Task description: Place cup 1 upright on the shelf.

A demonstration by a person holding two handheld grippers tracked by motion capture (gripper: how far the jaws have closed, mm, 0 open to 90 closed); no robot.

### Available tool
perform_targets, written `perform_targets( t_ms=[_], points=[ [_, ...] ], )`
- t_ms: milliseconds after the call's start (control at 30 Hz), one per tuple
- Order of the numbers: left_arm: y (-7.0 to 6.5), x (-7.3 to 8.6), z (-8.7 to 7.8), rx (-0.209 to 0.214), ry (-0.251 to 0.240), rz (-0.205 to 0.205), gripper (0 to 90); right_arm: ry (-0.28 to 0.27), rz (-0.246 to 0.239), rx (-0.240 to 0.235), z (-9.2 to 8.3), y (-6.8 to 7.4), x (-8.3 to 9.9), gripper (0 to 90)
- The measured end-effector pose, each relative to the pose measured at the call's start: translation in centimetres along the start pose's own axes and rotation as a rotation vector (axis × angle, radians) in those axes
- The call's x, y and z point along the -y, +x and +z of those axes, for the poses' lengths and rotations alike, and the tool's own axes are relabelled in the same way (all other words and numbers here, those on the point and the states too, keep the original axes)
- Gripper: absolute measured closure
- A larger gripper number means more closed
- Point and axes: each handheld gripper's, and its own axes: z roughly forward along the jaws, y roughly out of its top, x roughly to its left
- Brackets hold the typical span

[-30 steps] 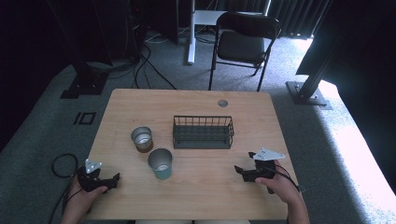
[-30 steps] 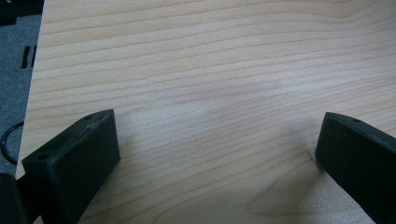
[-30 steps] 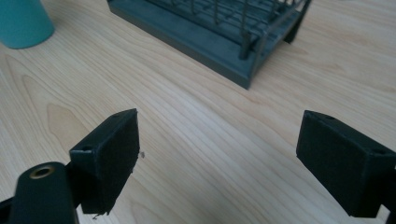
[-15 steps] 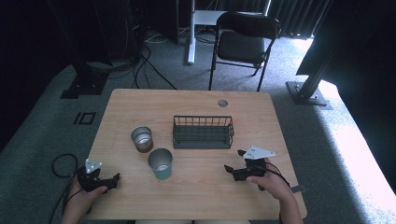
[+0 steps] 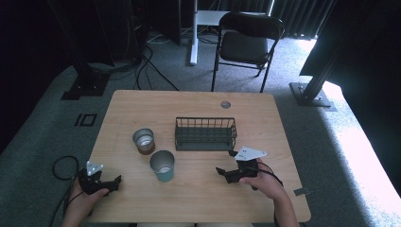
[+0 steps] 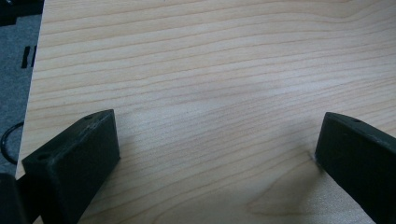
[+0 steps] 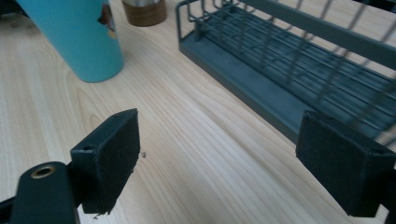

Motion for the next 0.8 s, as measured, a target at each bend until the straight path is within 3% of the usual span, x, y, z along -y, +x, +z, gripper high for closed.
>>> perform_targets(
  t_ms=[800],
  points=[
    [0.0,0.0,0.0,0.0,0.0,0.0,0.5,0.018,-0.094,-0.136,4.5,3.5,-2.4,13.5]
  ],
)
